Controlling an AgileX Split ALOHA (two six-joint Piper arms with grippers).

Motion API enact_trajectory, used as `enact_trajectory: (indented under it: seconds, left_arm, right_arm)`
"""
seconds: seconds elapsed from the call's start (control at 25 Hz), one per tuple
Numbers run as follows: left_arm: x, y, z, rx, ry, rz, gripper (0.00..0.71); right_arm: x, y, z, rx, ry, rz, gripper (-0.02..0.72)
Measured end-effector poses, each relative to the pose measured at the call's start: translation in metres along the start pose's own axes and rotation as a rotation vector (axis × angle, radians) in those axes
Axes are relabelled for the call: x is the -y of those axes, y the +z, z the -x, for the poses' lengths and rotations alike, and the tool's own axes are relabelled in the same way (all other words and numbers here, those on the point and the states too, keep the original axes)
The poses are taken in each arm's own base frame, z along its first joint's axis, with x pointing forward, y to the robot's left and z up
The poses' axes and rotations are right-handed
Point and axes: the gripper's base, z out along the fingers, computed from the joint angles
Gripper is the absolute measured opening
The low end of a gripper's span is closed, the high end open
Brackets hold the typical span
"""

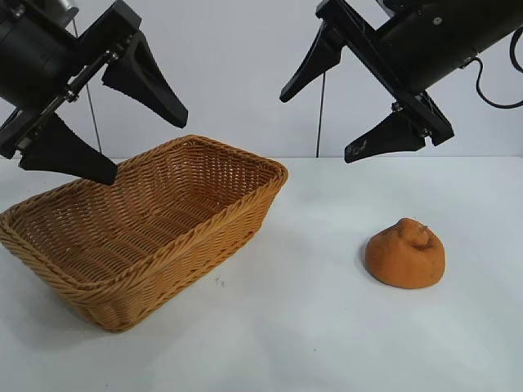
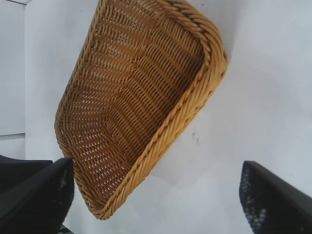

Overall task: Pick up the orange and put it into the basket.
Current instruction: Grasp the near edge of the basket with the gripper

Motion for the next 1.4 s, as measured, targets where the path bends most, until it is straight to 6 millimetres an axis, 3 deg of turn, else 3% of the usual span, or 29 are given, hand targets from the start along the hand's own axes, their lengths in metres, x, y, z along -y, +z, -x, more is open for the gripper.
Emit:
enact_trajectory:
  seconds: [1.12,1.24,1.4]
  left_arm:
    - [0.000,-0.001,0.005,0.037,0.004,0.009,0.651]
    - [-0.001,-0.010,0.009,0.061,-0.004,0.013,0.651]
    - [-0.003,-0.038,0.011,0.120,-0.035,0.078,0.651]
  right_arm:
    - [0.000,0.000,0.000,0.005,-0.002,-0.001,0.629]
    - [0.000,0.000,0.000,0.005,-0.002,-0.001,0.629]
    - [0.000,0.000,0.001,0.009,-0.002,-0.003,0.629]
